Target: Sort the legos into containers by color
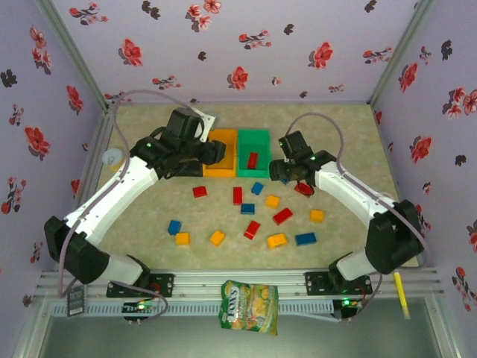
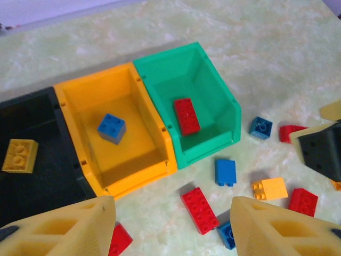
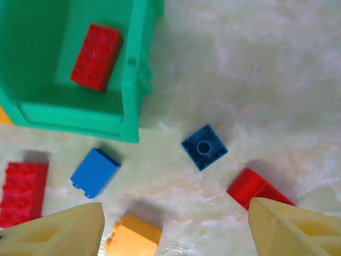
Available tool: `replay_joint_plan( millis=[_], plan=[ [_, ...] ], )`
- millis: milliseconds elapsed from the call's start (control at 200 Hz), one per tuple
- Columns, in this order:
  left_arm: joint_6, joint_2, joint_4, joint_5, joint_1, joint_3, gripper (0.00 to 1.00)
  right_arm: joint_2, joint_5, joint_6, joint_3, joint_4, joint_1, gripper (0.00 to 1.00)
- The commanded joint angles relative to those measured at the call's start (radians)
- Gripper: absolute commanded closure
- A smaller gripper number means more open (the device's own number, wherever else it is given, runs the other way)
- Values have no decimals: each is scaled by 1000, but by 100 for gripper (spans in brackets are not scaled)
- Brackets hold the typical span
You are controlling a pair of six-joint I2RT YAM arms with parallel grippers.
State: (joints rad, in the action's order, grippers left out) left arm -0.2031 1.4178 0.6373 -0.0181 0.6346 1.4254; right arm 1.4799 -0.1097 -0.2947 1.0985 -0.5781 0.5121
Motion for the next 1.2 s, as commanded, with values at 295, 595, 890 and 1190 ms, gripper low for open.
replay_joint_plan(
  millis=[295,595,890,1190],
  plan=[
    [11,-116,-60,-52,-16,-62,40,240,12,105,72,-61,-47,28],
    [7,-187,-80,-52,-17,-108,39,334,28,170,130,-55,-88,35],
    [0,-199,-80,-53,-19,-118,39,383,75,207,151,-30,-136,38],
    [-2,-209,-94,-79,-19,-135,39,435,106,214,200,-18,-148,42]
  ],
)
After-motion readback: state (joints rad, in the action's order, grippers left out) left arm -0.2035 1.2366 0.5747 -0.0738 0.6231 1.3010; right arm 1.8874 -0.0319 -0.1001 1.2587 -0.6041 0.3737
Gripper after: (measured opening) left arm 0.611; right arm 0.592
